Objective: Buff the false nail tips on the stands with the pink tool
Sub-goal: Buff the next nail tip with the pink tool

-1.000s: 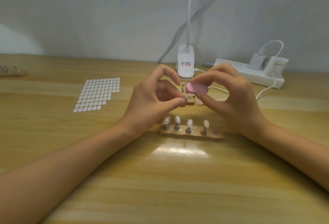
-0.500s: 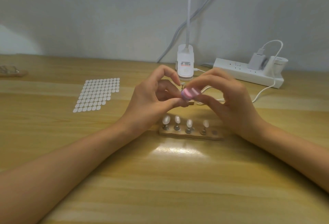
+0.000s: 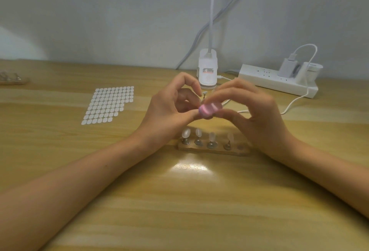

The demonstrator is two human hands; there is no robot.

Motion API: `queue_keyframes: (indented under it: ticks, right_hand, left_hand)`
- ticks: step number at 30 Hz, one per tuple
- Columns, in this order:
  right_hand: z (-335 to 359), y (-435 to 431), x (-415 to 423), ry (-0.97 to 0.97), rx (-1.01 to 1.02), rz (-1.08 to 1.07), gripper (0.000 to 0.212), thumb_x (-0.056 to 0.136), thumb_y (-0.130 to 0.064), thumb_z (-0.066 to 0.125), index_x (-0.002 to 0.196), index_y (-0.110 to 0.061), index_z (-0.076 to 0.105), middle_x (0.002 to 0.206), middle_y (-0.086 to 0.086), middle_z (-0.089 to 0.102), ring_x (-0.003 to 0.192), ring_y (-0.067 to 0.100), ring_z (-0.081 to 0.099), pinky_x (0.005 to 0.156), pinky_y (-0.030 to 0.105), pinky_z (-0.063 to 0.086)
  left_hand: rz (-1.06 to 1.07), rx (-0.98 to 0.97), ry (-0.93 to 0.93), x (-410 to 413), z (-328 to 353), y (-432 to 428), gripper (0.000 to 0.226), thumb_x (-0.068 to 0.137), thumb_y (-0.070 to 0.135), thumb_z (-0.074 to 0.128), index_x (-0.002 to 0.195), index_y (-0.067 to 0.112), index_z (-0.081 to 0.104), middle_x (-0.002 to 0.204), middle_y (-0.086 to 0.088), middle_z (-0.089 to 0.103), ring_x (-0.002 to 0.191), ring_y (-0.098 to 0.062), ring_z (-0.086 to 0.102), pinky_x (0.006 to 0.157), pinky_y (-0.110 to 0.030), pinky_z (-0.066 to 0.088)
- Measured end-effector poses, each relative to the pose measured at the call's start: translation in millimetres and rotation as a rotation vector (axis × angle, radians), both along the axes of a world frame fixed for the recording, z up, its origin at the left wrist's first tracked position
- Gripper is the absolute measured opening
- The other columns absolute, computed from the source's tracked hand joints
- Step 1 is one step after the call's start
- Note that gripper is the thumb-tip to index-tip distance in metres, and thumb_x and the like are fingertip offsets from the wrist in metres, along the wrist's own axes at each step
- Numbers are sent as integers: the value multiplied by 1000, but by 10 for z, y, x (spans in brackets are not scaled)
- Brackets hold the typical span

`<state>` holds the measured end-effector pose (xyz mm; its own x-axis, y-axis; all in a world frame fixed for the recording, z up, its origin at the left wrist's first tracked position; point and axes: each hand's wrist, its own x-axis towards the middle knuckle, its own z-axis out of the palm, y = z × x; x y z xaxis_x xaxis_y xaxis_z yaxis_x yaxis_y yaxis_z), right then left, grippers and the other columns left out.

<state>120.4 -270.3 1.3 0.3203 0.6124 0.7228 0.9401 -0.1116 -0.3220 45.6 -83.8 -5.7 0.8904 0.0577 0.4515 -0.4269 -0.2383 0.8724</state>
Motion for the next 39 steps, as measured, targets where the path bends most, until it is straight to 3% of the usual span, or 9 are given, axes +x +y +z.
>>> queue_keyframes:
  ticks: [4, 10, 20, 24, 27, 30, 34, 36, 39]
  right_hand:
    - [44, -73, 38, 68, 68, -85, 15, 87, -5, 72, 102, -6, 72, 97, 10, 68, 90, 15, 65, 82, 31, 54]
    - [-1, -10, 4, 72, 16, -79, 16, 87, -10, 72, 102, -4, 71, 97, 12, 65, 90, 16, 64, 82, 30, 53]
    - [43, -63, 43, 70, 49, -125, 13, 89, -8, 70, 102, -5, 71, 97, 11, 65, 90, 14, 63, 82, 27, 52]
    - [15, -16, -9, -4, -5, -21, 16, 89, -13, 69, 103, -6, 71, 95, 11, 64, 90, 16, 61, 83, 21, 49]
    - [12, -60, 69, 44, -31, -135, 16, 87, -5, 72, 103, -6, 73, 95, 9, 64, 89, 9, 61, 82, 20, 48]
    - [53, -142, 126, 84, -22, -198, 15, 89, -16, 72, 101, -9, 73, 94, 3, 66, 88, 9, 61, 81, 18, 47]
    - [142, -250, 199, 174, -176, -277, 27, 87, -43, 66, 103, -22, 74, 95, -8, 64, 90, 9, 59, 81, 29, 50]
    - [183, -326, 270, 202, -355, -386, 40, 83, -56, 59, 108, -26, 71, 96, -13, 62, 92, 10, 58, 85, 37, 50]
    - [191, -390, 306, 142, -603, -526, 35, 87, -55, 59, 115, -35, 63, 102, -16, 58, 103, 11, 53, 91, 34, 41]
  left_hand:
    - [-7, -38, 12, -3, -5, -4, 37, 81, -4, 78, 96, 16, 51, 79, -9, 75, 81, -26, 77, 83, -42, 62]
    - [54, -22, 10, 2, 10, 9, 38, 80, 1, 81, 95, 17, 50, 77, -5, 73, 79, -18, 76, 75, -29, 60]
    - [9, 11, 8, -6, 3, -6, 38, 82, -4, 78, 93, 17, 48, 79, -7, 75, 81, -24, 77, 82, -37, 62]
    - [9, 8, 6, -8, 4, -4, 37, 79, 11, 81, 94, 15, 48, 77, -5, 72, 79, -26, 77, 82, -40, 62]
    - [-12, -9, 11, -15, 0, -5, 37, 82, -2, 78, 94, 17, 48, 78, -6, 74, 81, -25, 77, 85, -44, 61]
    - [-31, -38, 19, -23, 16, -4, 37, 81, 1, 79, 98, 19, 51, 79, -5, 76, 82, -23, 77, 79, -31, 60]
    - [-37, -113, 68, -44, 49, 25, 42, 73, 20, 79, 108, 19, 55, 80, 1, 77, 84, -19, 76, 74, -25, 58]
    - [-64, -130, 87, -50, 41, 33, 43, 78, 12, 79, 113, 18, 56, 84, -3, 77, 88, -21, 76, 75, -28, 60]
    - [-101, -172, 91, -58, 21, 48, 44, 82, -2, 76, 118, 14, 56, 92, -8, 78, 92, -19, 76, 76, -25, 58]
